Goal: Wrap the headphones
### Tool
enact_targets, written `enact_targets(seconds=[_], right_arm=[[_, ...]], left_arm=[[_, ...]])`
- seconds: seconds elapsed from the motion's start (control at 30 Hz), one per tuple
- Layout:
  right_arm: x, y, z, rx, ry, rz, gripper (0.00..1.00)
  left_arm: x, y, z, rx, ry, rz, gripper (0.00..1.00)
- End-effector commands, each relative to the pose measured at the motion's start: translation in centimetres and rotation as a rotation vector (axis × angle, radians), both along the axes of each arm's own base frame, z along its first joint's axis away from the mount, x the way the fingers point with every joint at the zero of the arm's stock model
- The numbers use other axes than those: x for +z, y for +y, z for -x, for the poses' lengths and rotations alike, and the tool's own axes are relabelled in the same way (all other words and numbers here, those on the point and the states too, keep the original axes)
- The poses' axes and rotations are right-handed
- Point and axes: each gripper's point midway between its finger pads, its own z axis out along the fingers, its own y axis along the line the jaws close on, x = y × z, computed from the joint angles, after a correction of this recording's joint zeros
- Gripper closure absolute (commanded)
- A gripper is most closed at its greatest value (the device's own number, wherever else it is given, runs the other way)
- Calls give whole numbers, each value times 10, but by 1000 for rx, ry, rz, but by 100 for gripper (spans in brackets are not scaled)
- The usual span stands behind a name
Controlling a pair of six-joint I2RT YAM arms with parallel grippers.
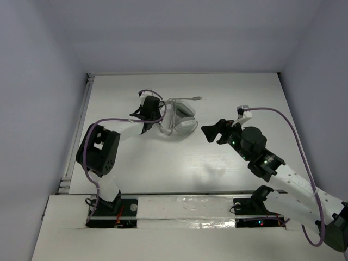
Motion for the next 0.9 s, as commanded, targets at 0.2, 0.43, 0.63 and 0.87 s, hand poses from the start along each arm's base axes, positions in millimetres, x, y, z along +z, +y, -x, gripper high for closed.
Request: enact_targets(seconds=[0.2, 0.43, 0.63, 0.87], right_arm=[[57, -10, 0, -34, -99, -58, 19], [85, -22, 4, -74, -129, -91, 1], [105, -49, 6, -187, -138, -102, 0], [122, -72, 17, -248, -162, -118, 0]], left_arm=[[40, 8, -6, 62, -120, 33, 50], [91, 37, 9, 181, -228, 44, 1], [168, 73, 35, 316, -394, 97, 1], [219, 98, 73, 339, -509, 159, 1]])
